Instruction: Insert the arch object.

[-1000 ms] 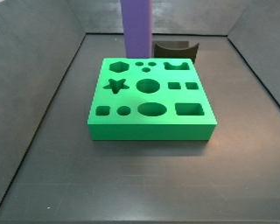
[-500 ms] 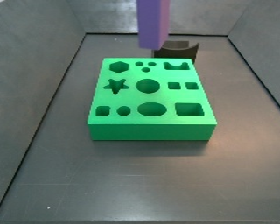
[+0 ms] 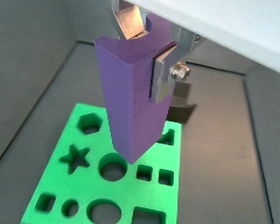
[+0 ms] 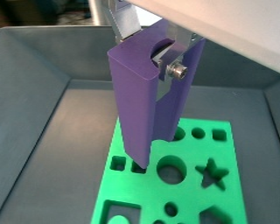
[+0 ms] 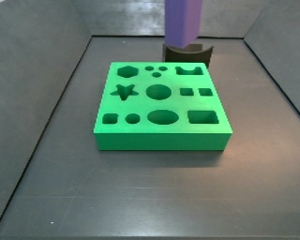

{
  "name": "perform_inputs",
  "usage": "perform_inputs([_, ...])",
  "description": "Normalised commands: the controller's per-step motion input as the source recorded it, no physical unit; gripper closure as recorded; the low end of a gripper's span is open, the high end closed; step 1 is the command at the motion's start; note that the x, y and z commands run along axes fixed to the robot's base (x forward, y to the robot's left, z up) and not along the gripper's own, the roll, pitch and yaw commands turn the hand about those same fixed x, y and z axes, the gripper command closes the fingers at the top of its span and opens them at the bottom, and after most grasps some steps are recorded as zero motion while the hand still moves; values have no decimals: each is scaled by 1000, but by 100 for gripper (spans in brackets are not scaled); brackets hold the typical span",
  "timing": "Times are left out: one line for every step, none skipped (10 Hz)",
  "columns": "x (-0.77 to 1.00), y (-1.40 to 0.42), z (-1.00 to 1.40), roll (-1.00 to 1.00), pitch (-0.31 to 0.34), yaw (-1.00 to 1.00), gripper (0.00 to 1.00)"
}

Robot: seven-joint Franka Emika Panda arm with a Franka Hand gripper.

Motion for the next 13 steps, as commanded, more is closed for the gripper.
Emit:
perform_inputs([214,126,-69,0,-3,-923,100])
perform_inputs([209,123,-74,0,0,-926,100])
perform_inputs([200,123,-83,0,0,-926,100])
perform_inputs([163,109,-171,0,0,-934,100])
perform_inputs([166,97,-351,10,-3,-949,100])
perform_inputs([177,109,-380,16,0,-934,100])
perform_inputs([174,109,-389,23,0,-931,100])
perform_inputs([166,114,-389,39,0,-920,100])
perform_inputs([131,189,-409,53,0,-834,100])
perform_inputs([100,263,-449,51,0,-760,100])
perform_inputs([57,343,-440,51,0,-671,100])
perform_inputs([9,374,-400,61,0,-623,100])
perform_inputs([6,397,-389,53,11,-600,100])
